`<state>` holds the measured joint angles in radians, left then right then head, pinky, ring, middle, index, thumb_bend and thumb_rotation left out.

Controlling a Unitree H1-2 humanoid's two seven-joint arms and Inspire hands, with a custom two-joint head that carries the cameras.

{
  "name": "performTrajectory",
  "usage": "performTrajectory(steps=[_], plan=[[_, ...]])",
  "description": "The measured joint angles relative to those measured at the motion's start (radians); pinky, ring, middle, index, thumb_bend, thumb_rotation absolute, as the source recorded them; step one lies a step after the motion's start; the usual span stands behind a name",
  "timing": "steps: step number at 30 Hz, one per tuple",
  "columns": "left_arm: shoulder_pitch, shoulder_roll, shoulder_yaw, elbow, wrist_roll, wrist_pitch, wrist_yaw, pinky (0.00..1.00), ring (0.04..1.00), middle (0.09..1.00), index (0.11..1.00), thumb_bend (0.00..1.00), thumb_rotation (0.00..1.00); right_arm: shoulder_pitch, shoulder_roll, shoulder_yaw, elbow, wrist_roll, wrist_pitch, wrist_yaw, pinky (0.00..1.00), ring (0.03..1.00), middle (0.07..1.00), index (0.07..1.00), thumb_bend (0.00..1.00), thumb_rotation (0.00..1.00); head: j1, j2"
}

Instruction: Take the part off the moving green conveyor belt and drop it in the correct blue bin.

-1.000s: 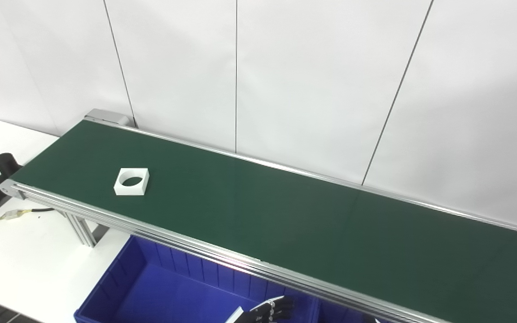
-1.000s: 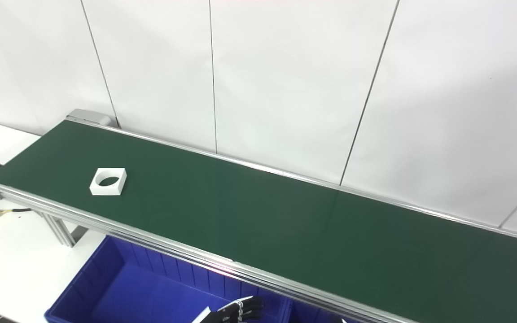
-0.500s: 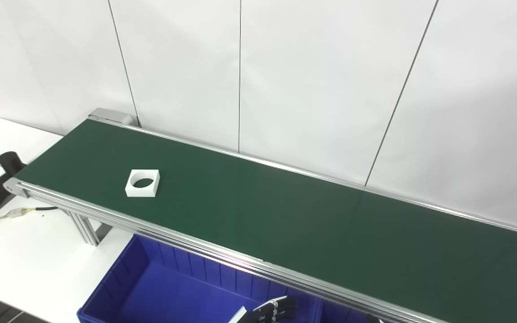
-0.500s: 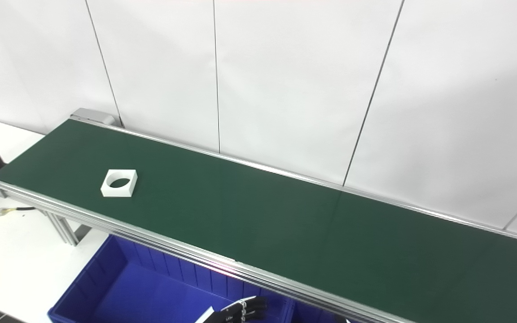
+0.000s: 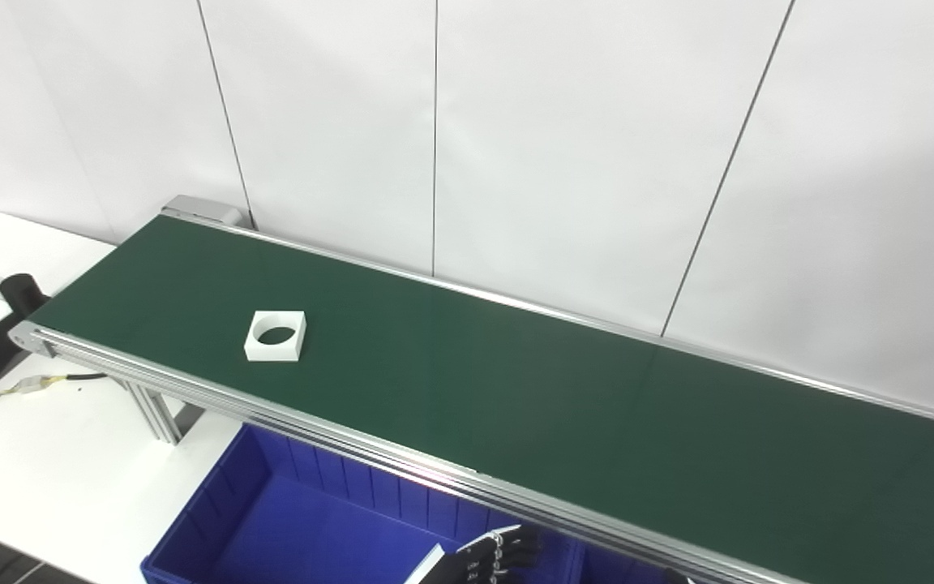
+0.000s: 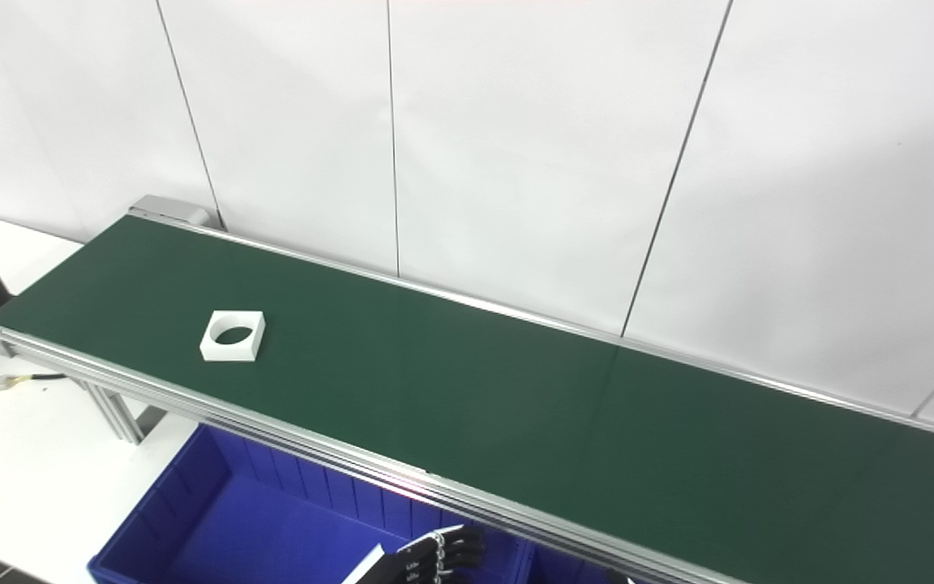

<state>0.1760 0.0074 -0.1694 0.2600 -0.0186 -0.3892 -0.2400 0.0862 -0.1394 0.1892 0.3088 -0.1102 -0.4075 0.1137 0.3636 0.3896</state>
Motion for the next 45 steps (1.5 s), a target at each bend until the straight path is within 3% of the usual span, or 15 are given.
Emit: performTrajectory(steps=[8,13,21,26,40,45], plan=[[0.045,0.057,-0.029,-0.117,0.000,0.020,-0.022,0.77,0.831,0.837,0.840,1.00,0.37,-0.003,0.000,0.001,0.006,-0.001,0.000,-0.001,0.71,0.765,0.804,0.877,0.68,0.46,0.006,-0.005],[0.059,0.066,-0.037,-0.184,0.000,0.055,-0.022,0.75,0.810,0.819,0.820,1.00,0.36,-0.004,0.000,0.001,0.007,-0.001,0.000,0.000,0.72,0.767,0.808,0.879,0.67,0.46,0.009,-0.008],[0.062,0.089,-0.051,-0.286,0.009,0.128,-0.026,0.81,0.799,0.788,0.796,1.00,0.35,-0.009,0.000,0.000,0.027,0.000,0.000,0.001,0.73,0.770,0.809,0.883,0.66,0.42,0.025,-0.020],[0.057,0.099,-0.040,-0.350,0.024,0.155,-0.021,0.74,0.772,0.784,0.782,1.00,0.33,-0.016,0.000,0.000,0.031,0.000,0.000,0.003,0.72,0.769,0.810,0.881,0.63,0.40,0.026,-0.023],[-0.031,0.167,0.030,-0.497,0.087,0.247,-0.015,0.75,0.780,0.775,0.769,1.00,0.30,-0.026,0.000,0.000,0.041,0.002,0.000,0.003,0.73,0.770,0.809,0.883,0.65,0.42,0.032,-0.023],[-0.085,0.186,0.049,-0.535,0.109,0.283,-0.013,0.73,0.773,0.770,0.769,1.00,0.33,-0.030,0.000,0.001,0.046,0.005,-0.001,0.003,0.74,0.778,0.811,0.889,0.65,0.43,0.032,-0.026]])
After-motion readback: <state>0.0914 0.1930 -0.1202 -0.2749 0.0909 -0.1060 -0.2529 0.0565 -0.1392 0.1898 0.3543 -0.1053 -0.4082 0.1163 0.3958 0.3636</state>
